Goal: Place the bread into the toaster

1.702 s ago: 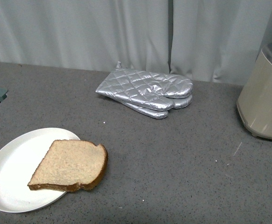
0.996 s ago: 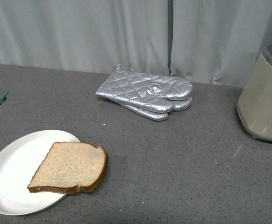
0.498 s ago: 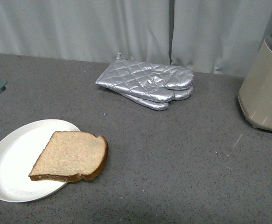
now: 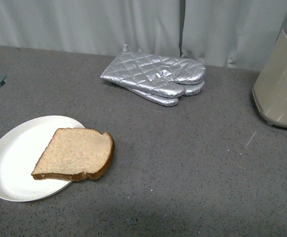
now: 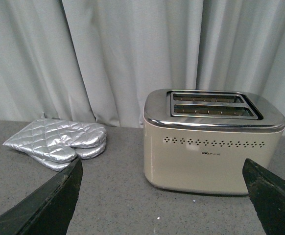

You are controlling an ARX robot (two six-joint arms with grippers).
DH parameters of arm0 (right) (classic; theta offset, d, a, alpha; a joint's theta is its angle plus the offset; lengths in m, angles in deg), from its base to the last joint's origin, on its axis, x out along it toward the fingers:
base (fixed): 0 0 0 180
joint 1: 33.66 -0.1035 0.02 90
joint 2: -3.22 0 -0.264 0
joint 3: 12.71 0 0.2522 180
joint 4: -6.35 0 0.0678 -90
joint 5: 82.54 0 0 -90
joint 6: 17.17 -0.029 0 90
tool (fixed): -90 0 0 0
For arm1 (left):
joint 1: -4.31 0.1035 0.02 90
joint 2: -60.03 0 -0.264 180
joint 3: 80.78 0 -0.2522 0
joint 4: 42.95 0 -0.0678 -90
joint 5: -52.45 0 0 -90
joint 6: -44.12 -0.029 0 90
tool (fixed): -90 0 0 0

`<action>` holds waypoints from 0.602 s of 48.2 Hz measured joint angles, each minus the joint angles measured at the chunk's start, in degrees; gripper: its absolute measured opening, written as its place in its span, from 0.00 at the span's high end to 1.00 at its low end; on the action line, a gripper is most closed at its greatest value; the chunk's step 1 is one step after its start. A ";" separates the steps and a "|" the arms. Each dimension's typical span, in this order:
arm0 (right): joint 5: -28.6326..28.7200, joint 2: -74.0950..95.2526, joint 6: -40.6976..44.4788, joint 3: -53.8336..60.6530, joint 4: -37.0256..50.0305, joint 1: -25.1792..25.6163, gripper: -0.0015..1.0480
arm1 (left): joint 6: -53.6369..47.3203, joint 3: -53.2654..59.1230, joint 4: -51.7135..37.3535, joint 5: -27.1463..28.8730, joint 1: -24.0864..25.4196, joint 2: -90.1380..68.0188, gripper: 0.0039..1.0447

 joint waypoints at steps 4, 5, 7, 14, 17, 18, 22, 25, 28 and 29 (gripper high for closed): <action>0.00 0.00 0.00 0.00 0.00 0.00 0.09 | -0.02 0.00 0.00 -0.02 0.00 0.00 0.18; 0.00 0.00 0.00 0.00 0.00 0.00 0.09 | 0.00 0.00 0.00 -0.02 0.00 0.02 0.19; 0.00 0.00 0.00 0.00 0.00 0.00 0.09 | 0.02 0.00 0.00 0.00 0.00 0.00 0.22; 0.00 0.00 0.00 0.00 0.00 0.00 0.09 | 0.02 0.00 0.00 0.00 0.00 0.00 0.15; 0.00 0.00 0.00 0.00 0.00 0.00 0.09 | -0.04 0.00 0.00 0.00 0.00 0.02 0.04; 0.00 0.00 0.00 0.00 0.00 0.00 0.09 | -0.02 0.00 0.00 -0.02 0.00 0.00 0.05; 0.00 0.00 0.00 0.00 0.00 0.00 0.09 | 0.00 0.00 0.00 0.00 0.00 0.00 0.06; 0.00 0.00 0.00 0.00 0.00 0.00 0.09 | 0.00 0.00 0.00 0.00 0.00 0.00 0.06; 0.00 0.00 0.00 0.00 0.00 0.00 0.09 | 0.00 0.00 0.00 0.00 0.00 0.00 0.06; 0.00 0.00 0.00 0.00 0.00 0.00 0.09 | 0.00 0.00 0.00 0.00 0.00 0.00 0.06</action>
